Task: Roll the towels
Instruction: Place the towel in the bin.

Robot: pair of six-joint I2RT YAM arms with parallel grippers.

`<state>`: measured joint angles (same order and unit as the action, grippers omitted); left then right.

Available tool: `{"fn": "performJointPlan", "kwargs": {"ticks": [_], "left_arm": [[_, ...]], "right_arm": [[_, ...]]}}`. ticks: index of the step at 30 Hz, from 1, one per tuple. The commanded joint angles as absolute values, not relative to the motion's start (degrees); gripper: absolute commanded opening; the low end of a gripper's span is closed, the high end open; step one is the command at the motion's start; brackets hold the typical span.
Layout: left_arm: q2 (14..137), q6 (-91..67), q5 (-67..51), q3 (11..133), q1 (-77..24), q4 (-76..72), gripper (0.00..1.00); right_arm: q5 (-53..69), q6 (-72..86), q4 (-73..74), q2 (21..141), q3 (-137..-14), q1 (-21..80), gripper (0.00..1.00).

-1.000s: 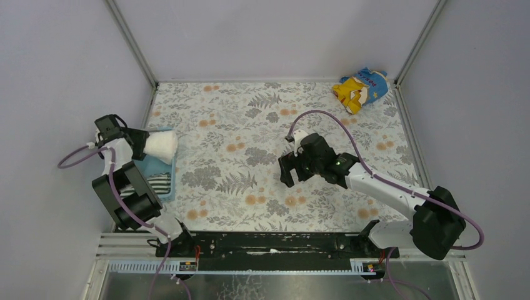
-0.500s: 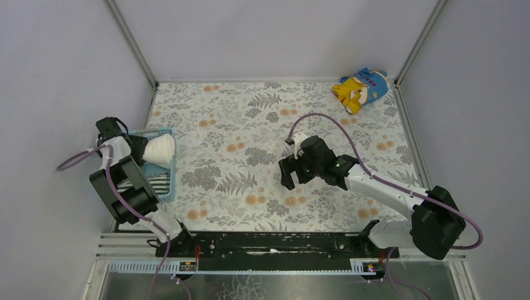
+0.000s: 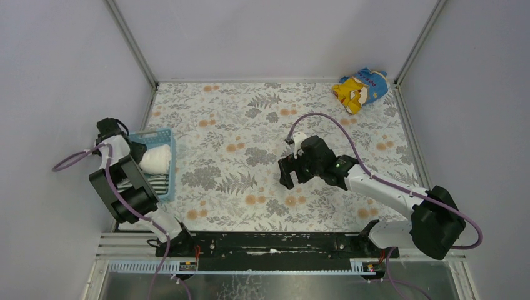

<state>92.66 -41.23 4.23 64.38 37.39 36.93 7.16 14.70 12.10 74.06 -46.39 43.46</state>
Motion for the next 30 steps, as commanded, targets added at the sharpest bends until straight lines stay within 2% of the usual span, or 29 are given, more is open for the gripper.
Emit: {"fn": "performJointPlan", "kwargs": {"ticks": [1, 12, 26, 30], "left_arm": [[93.6, -37.3, 8.9, 61.7, 38.3, 39.9, 0.22], [100.3, -37.8, 5.8, 59.7, 38.8, 38.2, 0.24], [101.4, -37.8, 10.8, 60.4, 38.8, 40.7, 0.40], [100.8, -38.2, 11.4, 60.3, 38.7, 40.9, 0.42]], "right_arm": [[8.5, 14.1, 9.5, 73.1, -45.9, 43.8, 1.00], [9.0, 14.4, 7.3, 72.2, -44.4, 43.7, 0.99], [8.5, 14.6, 6.1, 71.8, -43.6, 43.7, 0.99], [8.3, 14.6, 5.9, 71.2, -43.2, 43.8, 0.99]]}}
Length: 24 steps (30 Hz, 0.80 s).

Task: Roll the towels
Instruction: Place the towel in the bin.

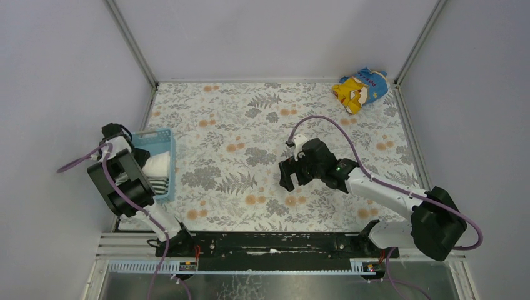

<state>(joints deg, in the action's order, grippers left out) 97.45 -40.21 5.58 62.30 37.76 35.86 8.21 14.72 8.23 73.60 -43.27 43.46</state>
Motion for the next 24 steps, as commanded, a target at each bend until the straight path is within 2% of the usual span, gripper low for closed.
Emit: {"fn": "performJointPlan", "kwargs": {"ticks": [1, 5, 9, 14, 24], "left_arm": [[101.2, -38.3, 11.5, 60.3, 38.6, 40.8, 0.43], [102.4, -38.5, 12.1, 60.5, 37.7, 42.1, 0.49], [99.4, -38.6, 12.6, 60.4, 37.6, 42.7, 0.62], [95.7, -39.0, 12.5, 62.1, 37.6, 44.9, 0.74], [89.1, -39.7, 12.9, 66.2, 37.7, 49.5, 0.88]], "right_arm": [[8.3, 14.7, 5.7, 71.2, -43.0, 43.8, 0.99], [8.8, 15.1, 5.3, 70.9, -42.6, 43.7, 0.99], [8.4, 15.4, 5.3, 69.7, -42.2, 43.7, 0.99], [8.2, 15.0, 5.4, 68.9, -41.8, 43.8, 0.99], [8.9, 14.9, 5.2, 69.1, -42.1, 43.7, 0.99]]}}
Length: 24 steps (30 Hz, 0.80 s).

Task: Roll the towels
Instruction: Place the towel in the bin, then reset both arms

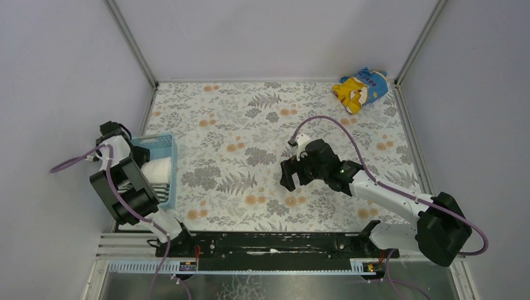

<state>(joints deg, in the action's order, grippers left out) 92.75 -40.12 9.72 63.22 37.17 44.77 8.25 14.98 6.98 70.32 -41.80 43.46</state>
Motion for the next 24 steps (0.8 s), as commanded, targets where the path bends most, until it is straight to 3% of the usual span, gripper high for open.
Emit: {"fn": "performJointPlan", "kwargs": {"ticks": [1, 14, 24], "left_arm": [[88.6, -39.7, 12.6, 66.5, 37.7, 49.9, 0.88], [76.1, -41.1, 3.8, 69.4, 35.4, 46.9, 0.93], [92.2, -53.2, 9.9, 73.3, 27.3, 39.0, 0.92]], "right_arm": [[9.0, 14.7, 5.3, 69.1, -42.1, 43.8, 0.99], [8.3, 13.7, 6.5, 68.6, -42.2, 43.7, 0.99], [7.9, 12.9, 8.3, 70.5, -43.6, 43.8, 0.99]]}}
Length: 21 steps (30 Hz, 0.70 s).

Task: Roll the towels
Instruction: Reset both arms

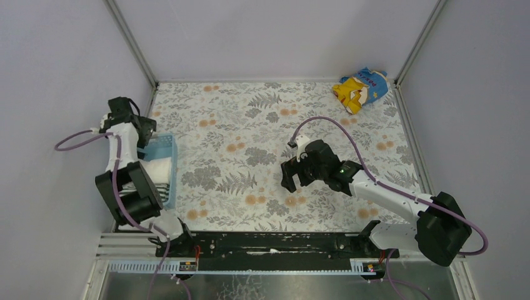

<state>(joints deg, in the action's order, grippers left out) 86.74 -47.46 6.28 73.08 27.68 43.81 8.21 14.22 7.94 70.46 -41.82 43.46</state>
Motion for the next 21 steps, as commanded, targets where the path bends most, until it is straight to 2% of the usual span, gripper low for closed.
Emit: {"fn": "performJointPlan", "kwargs": {"ticks": [1, 7, 14, 21], "left_arm": [[93.6, -53.9, 11.1, 73.0, 27.3, 38.6, 0.93], [95.7, -55.3, 16.7, 67.9, 28.4, 39.4, 0.92], [92.0, -54.8, 15.7, 60.6, 32.5, 38.6, 0.93], [86.9, -49.2, 12.9, 62.0, 31.7, 39.6, 0.98]], "right_arm": [[7.8, 12.6, 8.5, 70.4, -43.6, 43.8, 0.99], [7.3, 11.8, 9.3, 70.3, -43.2, 43.7, 0.99], [6.4, 11.9, 9.1, 69.7, -43.4, 43.8, 0.99], [-3.9, 12.7, 12.0, 65.1, -45.3, 43.7, 0.99]]}}
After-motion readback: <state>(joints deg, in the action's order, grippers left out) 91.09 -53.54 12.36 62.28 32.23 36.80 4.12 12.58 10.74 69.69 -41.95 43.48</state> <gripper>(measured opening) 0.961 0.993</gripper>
